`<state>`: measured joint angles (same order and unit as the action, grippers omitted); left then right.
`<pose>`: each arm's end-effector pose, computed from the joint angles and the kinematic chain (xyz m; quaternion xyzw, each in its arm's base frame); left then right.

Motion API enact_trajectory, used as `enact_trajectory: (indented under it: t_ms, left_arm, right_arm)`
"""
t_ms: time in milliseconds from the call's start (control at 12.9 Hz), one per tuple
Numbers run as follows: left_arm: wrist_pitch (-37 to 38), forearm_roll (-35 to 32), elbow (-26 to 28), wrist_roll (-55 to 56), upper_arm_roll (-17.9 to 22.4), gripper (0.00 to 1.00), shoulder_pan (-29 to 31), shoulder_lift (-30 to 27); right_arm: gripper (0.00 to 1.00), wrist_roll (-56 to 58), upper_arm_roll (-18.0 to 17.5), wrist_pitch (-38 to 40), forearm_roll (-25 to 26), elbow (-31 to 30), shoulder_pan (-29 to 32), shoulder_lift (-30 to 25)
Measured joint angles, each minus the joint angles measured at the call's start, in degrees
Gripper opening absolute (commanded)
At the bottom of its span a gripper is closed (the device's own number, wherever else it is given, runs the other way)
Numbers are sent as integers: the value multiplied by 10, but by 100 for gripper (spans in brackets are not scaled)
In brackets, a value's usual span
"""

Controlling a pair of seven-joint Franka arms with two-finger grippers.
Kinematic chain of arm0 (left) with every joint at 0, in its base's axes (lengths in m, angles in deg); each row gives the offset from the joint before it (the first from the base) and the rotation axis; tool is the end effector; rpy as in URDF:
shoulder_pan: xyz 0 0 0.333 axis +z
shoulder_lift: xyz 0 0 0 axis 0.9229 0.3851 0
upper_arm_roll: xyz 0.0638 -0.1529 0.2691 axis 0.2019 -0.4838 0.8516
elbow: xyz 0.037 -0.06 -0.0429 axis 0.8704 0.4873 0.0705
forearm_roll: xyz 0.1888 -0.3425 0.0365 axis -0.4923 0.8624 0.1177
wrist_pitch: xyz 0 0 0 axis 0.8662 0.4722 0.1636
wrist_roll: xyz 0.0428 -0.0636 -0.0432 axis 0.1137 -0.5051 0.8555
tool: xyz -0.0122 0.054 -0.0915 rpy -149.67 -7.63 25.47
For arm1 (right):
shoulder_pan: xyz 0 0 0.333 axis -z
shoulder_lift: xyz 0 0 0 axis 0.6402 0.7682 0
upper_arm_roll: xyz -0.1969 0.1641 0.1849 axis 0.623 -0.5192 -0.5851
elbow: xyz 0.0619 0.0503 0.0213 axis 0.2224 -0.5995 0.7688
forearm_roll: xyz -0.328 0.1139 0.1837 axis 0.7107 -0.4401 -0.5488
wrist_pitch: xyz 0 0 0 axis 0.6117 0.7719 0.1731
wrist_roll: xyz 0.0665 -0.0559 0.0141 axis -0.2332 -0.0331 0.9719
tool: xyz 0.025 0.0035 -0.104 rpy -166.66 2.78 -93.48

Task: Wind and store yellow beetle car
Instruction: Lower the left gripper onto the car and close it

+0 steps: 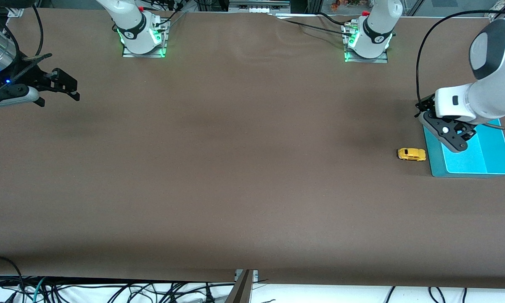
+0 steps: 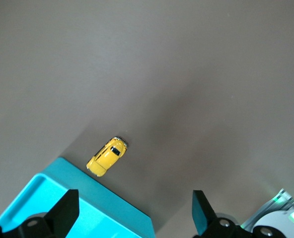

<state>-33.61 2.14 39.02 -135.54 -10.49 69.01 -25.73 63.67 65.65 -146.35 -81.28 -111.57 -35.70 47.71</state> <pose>0.5720 -0.0052 0.4630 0.8987 -0.4296 -0.0873 0.0114 0.5288 0.0220 0.5797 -0.9957 -0.0903 -0.0142 0.0145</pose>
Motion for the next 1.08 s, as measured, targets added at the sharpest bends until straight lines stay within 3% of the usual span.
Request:
enact_trajectory:
  t_ms: [310,542,1085]
  left_arm:
    - [-98,-15,80,-173,2,100,40,32]
    - [-176,-35,89,-300,2,100,52,86]
    - [-351,-39,140,-424,3,100,104,166]
  right_arm:
    - [99,0,0,10,16,11,0,2]
    - [99,0,0,11,32,25,-1,9]
    - [99,-1,0,17,35,57,-6,40]
